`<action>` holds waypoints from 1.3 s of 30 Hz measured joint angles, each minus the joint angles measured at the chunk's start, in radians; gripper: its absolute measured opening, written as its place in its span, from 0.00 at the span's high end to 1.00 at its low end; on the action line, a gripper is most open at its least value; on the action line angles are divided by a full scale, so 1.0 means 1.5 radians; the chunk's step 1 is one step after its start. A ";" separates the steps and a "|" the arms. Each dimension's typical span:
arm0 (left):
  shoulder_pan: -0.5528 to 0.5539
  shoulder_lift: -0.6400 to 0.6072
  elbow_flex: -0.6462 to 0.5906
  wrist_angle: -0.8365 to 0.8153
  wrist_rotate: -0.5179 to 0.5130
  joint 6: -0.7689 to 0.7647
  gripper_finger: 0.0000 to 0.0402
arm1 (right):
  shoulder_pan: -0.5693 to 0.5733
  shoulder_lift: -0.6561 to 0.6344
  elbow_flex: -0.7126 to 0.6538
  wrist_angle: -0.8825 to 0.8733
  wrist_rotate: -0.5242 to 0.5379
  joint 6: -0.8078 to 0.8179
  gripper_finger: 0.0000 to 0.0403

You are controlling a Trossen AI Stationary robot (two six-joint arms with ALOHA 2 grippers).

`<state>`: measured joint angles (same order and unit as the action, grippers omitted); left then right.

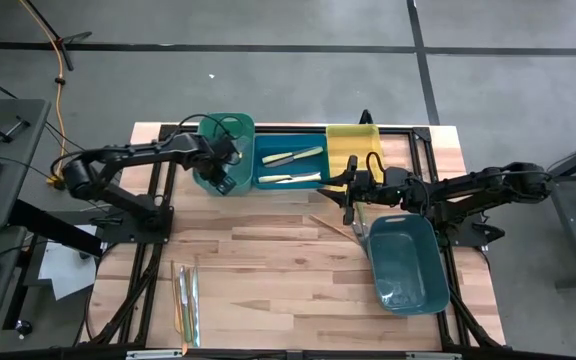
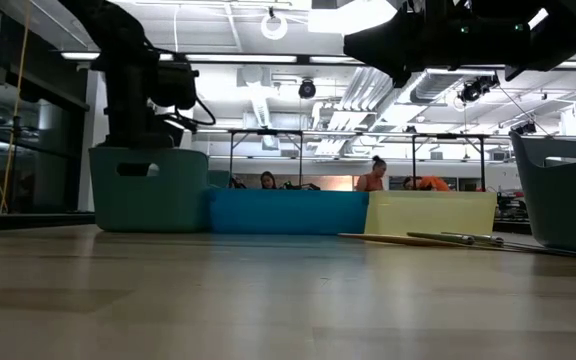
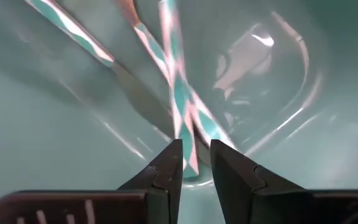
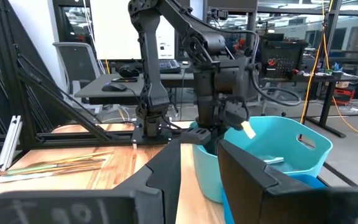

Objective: Sort silverware by color (type)
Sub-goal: Put the blue knife into the green bin

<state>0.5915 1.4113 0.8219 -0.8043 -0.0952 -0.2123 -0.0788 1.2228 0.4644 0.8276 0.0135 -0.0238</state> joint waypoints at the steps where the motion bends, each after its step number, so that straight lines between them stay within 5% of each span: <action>1: 0.000 -0.004 0.000 -0.002 -0.005 0.001 0.80 | 0.000 0.000 0.000 0.000 0.000 0.000 0.74; 12: 0.000 -0.081 0.121 -0.059 -0.064 0.026 0.75 | 0.000 0.000 0.000 0.000 -0.004 -0.001 0.74; 18: -0.017 -0.211 0.127 0.042 -0.045 0.026 0.75 | 0.000 0.000 0.000 0.000 -0.004 -0.003 0.74; 24: -0.099 -0.391 0.001 0.240 0.003 0.023 0.75 | 0.000 0.000 0.000 0.000 -0.003 -0.019 0.74; 30: -0.226 -0.535 -0.223 0.531 0.005 0.024 0.75 | 0.000 0.000 0.000 0.000 -0.002 -0.018 0.74; 35: -0.300 -0.565 -0.386 0.809 0.003 0.066 0.75 | 0.000 0.000 0.000 0.002 0.001 -0.016 0.74; 39: -0.328 -0.565 -0.450 0.898 -0.012 0.107 0.75 | 0.000 0.000 0.000 0.002 0.001 -0.018 0.74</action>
<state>0.0996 0.5642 0.1468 0.5420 -0.1131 -0.0521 -0.0788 1.2224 0.4644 0.8299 0.0147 -0.0513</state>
